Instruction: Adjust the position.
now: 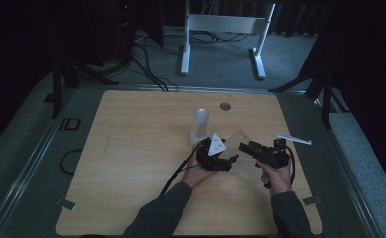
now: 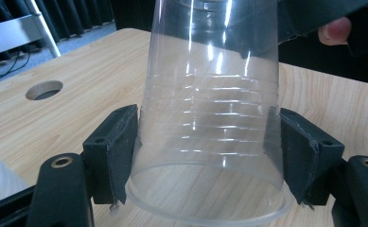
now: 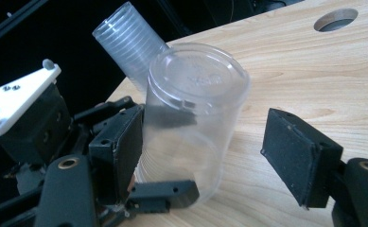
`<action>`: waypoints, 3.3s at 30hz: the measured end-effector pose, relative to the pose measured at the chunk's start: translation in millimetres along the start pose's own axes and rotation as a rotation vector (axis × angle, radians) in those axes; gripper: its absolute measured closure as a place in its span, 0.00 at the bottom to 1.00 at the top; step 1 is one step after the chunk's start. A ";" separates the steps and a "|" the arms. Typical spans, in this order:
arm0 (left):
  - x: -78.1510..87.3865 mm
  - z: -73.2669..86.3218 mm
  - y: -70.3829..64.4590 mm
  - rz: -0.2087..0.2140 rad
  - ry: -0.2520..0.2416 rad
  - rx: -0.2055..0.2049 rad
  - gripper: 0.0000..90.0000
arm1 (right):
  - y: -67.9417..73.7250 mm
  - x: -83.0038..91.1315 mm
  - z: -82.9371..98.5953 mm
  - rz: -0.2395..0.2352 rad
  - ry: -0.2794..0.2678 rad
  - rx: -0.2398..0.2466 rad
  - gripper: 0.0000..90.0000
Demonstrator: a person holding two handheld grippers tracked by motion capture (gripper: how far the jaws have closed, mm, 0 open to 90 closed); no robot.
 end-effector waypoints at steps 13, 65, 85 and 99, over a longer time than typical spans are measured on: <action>4.3 6.4 7.9 0.007 0.035 -0.016 0.31 | -6.1 8.4 2.4 0.053 0.067 0.081 0.36; 23.7 5.8 17.7 0.184 0.167 -0.134 0.31 | 26.5 2.7 -20.5 0.302 0.614 0.686 0.42; 29.4 1.2 17.6 0.222 0.240 -0.220 0.32 | 42.4 3.0 -32.8 0.303 0.753 0.815 0.44; 32.5 -6.7 13.0 0.222 0.296 -0.312 0.32 | 53.7 -1.0 -37.8 0.287 0.808 0.867 0.43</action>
Point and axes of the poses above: each handheld gripper's, and its own axes: x roughly backward along the jaws, z roughly out of its underside, y roughly to its left, the point moved 1 cm from there along -x, roughly forward along the jaws, and after that the axes turned 8 degrees about y, right-handed, at the moved point
